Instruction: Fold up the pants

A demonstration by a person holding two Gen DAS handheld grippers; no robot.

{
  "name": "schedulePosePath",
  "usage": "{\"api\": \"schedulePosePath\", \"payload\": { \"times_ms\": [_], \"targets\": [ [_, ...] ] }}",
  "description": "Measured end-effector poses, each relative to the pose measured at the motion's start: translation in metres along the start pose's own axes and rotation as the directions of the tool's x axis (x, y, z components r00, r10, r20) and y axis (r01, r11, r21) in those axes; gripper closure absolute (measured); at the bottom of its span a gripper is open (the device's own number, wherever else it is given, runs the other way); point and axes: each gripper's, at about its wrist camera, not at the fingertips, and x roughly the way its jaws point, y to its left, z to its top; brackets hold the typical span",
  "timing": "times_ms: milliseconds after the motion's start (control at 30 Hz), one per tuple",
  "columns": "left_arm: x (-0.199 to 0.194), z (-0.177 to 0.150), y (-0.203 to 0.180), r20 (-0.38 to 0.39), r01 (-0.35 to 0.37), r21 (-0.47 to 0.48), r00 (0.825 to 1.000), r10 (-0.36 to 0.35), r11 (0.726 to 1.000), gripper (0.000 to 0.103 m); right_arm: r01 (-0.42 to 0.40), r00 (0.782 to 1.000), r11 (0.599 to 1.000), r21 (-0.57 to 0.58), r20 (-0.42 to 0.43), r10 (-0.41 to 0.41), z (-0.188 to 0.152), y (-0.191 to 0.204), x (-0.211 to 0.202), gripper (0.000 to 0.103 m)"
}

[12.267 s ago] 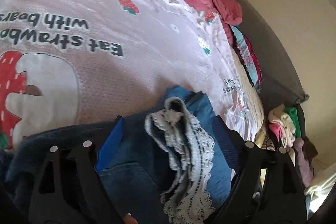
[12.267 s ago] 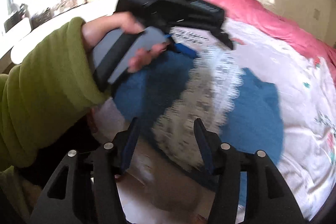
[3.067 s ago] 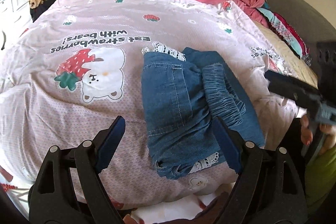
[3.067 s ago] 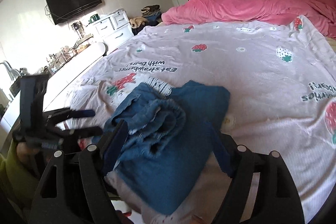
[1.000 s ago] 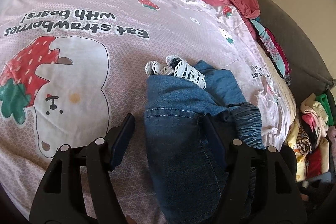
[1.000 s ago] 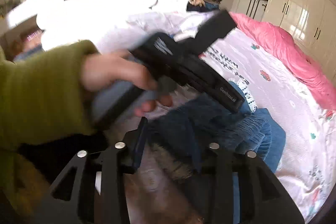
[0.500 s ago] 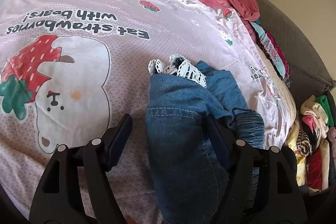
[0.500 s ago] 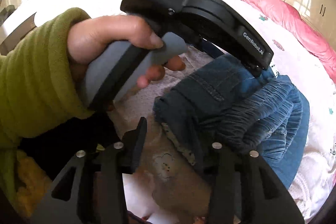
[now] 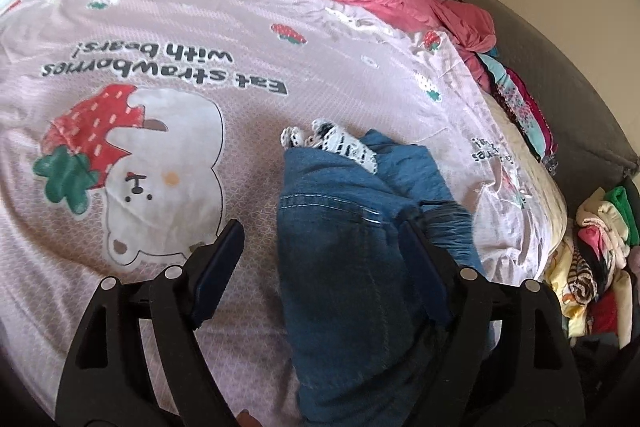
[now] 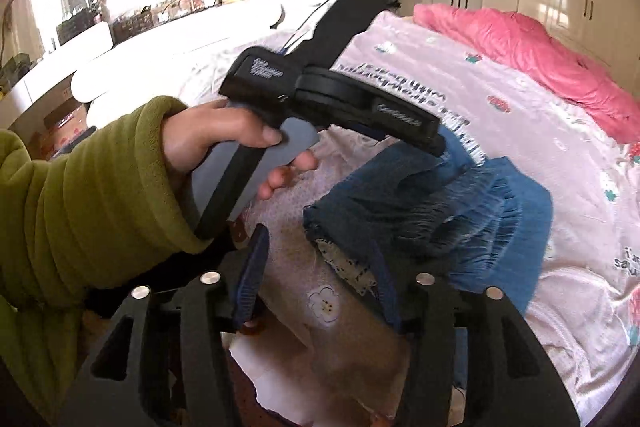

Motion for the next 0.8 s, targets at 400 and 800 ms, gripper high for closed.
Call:
{"api": "schedulePosePath", "payload": {
  "times_ms": [400,800],
  "targets": [
    [-0.033,-0.013,-0.023,0.034,-0.044,0.042,0.999,0.042,0.998,0.025,0.074,0.992,0.995,0.062,0.098,-0.08,-0.012,-0.011,-0.039,0.032],
    [-0.053,-0.022,-0.032,0.064,-0.085,0.068,0.995,0.08,0.994,0.019,0.174,0.973,0.96,0.221,0.114,-0.203,-0.027,-0.05,-0.055,0.023]
  ]
}}
